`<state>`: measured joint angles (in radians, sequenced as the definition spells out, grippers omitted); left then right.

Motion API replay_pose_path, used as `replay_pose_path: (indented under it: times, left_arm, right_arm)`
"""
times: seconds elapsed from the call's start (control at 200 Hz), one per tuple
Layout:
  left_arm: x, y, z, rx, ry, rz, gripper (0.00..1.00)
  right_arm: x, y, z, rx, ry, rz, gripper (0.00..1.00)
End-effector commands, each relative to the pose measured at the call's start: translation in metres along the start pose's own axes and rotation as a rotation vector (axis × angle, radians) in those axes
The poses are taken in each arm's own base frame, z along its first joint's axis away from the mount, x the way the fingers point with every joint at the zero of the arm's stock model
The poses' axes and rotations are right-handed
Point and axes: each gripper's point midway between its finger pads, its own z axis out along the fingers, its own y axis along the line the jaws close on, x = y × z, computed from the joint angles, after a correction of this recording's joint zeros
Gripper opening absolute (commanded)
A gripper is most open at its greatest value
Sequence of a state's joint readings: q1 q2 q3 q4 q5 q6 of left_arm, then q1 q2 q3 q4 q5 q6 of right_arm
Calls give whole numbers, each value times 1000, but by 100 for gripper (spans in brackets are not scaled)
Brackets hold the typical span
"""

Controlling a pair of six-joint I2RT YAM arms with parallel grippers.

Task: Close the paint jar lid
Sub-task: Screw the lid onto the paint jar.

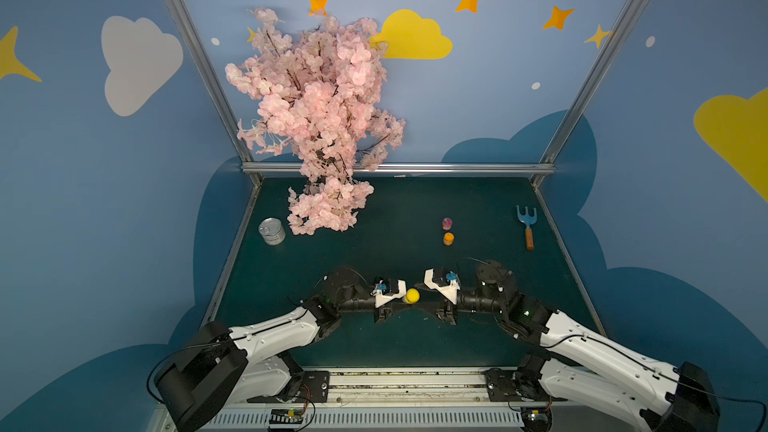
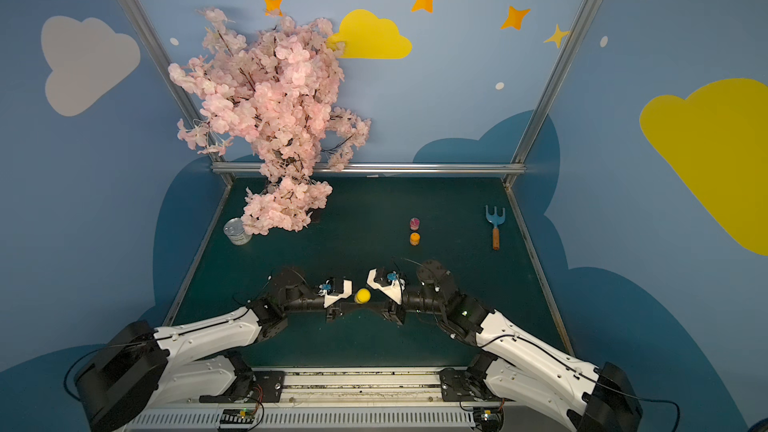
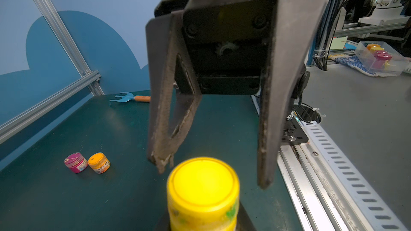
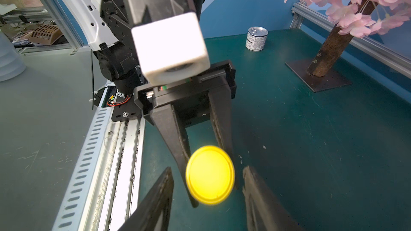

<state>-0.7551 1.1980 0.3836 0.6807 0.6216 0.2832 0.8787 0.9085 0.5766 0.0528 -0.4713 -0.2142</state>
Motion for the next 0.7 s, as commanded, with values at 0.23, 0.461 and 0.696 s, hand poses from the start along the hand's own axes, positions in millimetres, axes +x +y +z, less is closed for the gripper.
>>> replay_pose_path:
  times: [0.23,0.461,0.696]
  left_arm:
    - [-10,3,2,3,-18,11,33]
    - [-10,3,1,-1,-18,10,33]
    - [-8,6,2,-10,-12,8,32]
  right_arm:
    - [-14,-9,4,21,-17,-12,49]
    - [-13,-12,6,32,-10,-7,44]
    - [-13,-19,6,65,-1,20,24]
